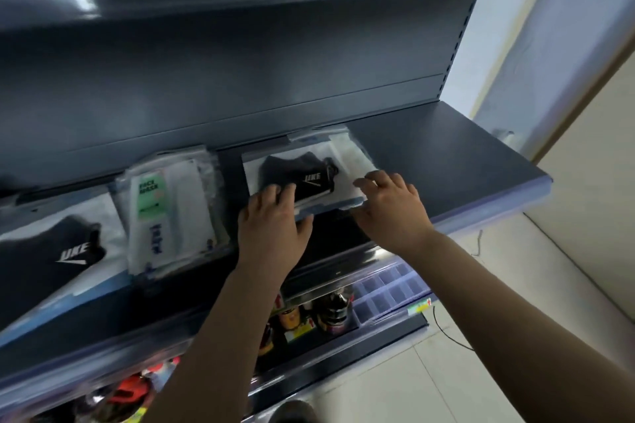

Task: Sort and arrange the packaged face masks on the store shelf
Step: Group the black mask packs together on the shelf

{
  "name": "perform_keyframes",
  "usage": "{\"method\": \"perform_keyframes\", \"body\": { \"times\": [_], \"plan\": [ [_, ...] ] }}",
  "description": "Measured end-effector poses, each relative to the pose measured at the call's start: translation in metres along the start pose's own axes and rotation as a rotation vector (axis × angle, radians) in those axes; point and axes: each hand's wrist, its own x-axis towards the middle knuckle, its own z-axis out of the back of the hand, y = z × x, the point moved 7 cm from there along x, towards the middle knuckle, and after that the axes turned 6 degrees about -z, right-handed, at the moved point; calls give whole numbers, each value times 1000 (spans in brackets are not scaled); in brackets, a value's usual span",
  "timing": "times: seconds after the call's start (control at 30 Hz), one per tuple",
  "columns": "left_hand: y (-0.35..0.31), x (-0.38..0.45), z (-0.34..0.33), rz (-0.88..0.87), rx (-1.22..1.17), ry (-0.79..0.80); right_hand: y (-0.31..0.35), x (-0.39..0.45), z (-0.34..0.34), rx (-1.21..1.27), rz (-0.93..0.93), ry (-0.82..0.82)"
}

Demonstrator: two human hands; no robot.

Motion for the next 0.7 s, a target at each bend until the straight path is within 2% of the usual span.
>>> {"method": "perform_keyframes", "body": {
  "times": [0.43, 0.57, 0.7],
  "plan": [
    [6, 50, -31, 116, 27, 132, -48, 45, -13, 224, -123, 125],
    [8, 63, -33, 109, -5, 110, -56, 64, -17, 231, -153, 124],
    [17, 66, -34, 182, -52, 87, -59, 77, -24, 242, -197, 114]
  ]
}}
